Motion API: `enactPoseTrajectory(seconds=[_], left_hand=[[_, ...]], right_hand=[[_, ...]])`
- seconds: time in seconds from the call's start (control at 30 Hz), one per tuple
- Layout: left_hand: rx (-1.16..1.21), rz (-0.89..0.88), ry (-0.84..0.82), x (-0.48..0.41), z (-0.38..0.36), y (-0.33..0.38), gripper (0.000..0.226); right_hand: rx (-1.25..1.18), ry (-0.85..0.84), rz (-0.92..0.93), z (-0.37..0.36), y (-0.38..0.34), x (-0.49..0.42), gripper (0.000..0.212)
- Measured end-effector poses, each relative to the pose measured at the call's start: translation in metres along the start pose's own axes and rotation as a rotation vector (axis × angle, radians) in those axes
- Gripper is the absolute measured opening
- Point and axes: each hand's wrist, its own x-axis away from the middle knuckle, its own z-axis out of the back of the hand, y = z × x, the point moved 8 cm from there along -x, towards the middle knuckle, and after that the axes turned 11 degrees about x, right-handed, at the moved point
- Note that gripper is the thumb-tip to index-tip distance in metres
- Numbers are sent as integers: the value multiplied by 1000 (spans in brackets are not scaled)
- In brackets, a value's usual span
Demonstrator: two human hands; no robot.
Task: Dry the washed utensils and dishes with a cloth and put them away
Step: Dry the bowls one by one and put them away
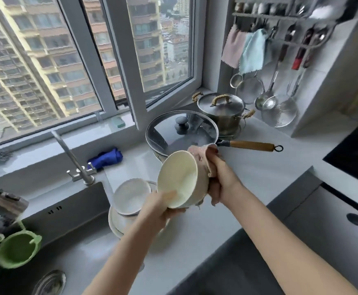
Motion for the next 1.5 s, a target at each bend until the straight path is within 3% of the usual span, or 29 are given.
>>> enactPoseTrajectory(seconds=[0.1, 0.2, 0.27, 0.3, 0.37, 0.43, 0.5, 0.63, 0.73, 0.8, 0.9, 0.97, 1.07, 1.17, 1.27, 1.4, 1.43, 1.5], left_hand=[[34, 7, -56, 6, -15, -12, 51], [-31, 49, -157, 22, -42, -27, 30], [-103, 56, -215, 34, -66, -38, 31], [-160, 40, -261, 41, -83, -46, 32], [-328, -19, -369, 61, -117, -63, 26], [-504, -47, -510, 91, -155, -87, 28], [-660, -86, -662, 124, -193, -116, 33], [-817, -7, -837, 176, -253, -195, 37], [-936, 79, -940, 222, -293, -271, 50], [-960, 91, -1020, 258, -317, -314, 45], [-885, 118, -1038, 301, -362, -376, 42], [-833, 145, -1039, 326, -392, -416, 44], [-814, 177, -1125, 370, -429, -471, 44], [-787, 241, -1238, 412, -460, -522, 50], [-771, 299, -1385, 445, -484, -565, 46], [-818, 454, -1461, 468, -515, -634, 49], [-840, 494, -1467, 469, -521, -652, 48], [-884, 576, -1480, 468, -535, -689, 56]], right_hand=[[-164, 221, 47, 28, 25, 34, 10], [-88, 415, 118, 68, 39, 84, 9], [-23, 541, 280, 99, 35, 124, 9], [108, 637, 414, 117, 27, 150, 10], [654, 720, 589, 131, 13, 184, 23], [1248, 638, 458, 134, 27, 188, 37], [1417, 499, 237, 157, 58, 193, 39], [775, 240, -39, 221, 117, 264, 22], [610, 197, -105, 274, 151, 354, 19], [618, 306, -136, 316, 172, 416, 22], [557, 636, -69, 389, 193, 518, 22], [630, 780, -146, 432, 225, 573, 37], [889, 791, -374, 473, 271, 623, 86], [672, 858, -474, 516, 320, 655, 108], [196, 926, -362, 551, 358, 663, 92], [-266, 980, -208, 602, 399, 664, 29], [-358, 978, -165, 611, 408, 663, 26], [-517, 991, -82, 636, 424, 664, 45]])
